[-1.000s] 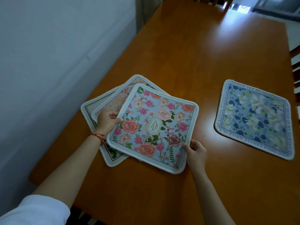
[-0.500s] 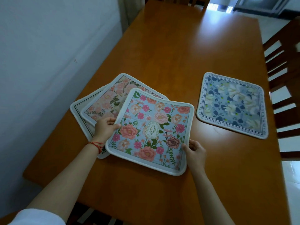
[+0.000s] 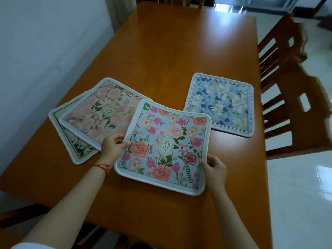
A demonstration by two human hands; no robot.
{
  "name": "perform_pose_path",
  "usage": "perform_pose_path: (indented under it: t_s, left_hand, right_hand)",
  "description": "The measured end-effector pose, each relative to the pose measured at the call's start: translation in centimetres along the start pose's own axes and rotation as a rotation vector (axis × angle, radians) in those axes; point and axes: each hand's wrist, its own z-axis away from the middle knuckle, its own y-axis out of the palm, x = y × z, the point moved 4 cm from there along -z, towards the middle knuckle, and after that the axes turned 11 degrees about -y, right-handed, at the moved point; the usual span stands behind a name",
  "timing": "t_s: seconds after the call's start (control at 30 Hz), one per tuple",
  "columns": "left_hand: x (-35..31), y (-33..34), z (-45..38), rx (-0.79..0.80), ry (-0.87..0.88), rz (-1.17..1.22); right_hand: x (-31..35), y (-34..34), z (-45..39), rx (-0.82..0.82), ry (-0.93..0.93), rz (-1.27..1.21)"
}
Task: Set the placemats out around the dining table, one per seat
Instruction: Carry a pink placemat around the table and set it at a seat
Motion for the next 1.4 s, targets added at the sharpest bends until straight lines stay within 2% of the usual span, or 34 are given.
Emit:
perform_pose_path:
  t_s: [0.3,0.6,0.77,1.03,1.4]
  left_hand:
    - [-1.5,6.3,5.9,0.062,0.04,0.012]
    - [-1.8,10.5,7.5,0.179,0.062,-0.038]
    - [-2.6,12.5,8.4,0.246,0.12,-0.081]
    - [-4.0,16.1,10.0,0.444,0.195,-0.159]
    - [-6.2,24.1,16.9,0.636,0.337,-0.291]
  right_hand:
    - [-3.2,-7.4,0.9,-0.029,0.021,-0.003]
    - [-5.2,-12.0,4.1,-0.16,0.071,0.002]
    - [-6.4,-13.6,6.8,-0.272,0.137,-0.016]
    - [-7.5,-15.8,12.2,-0.477,0.239,-0.02]
    - [-10.9,-21.4,19.8,-0.768,0.368,-0.02]
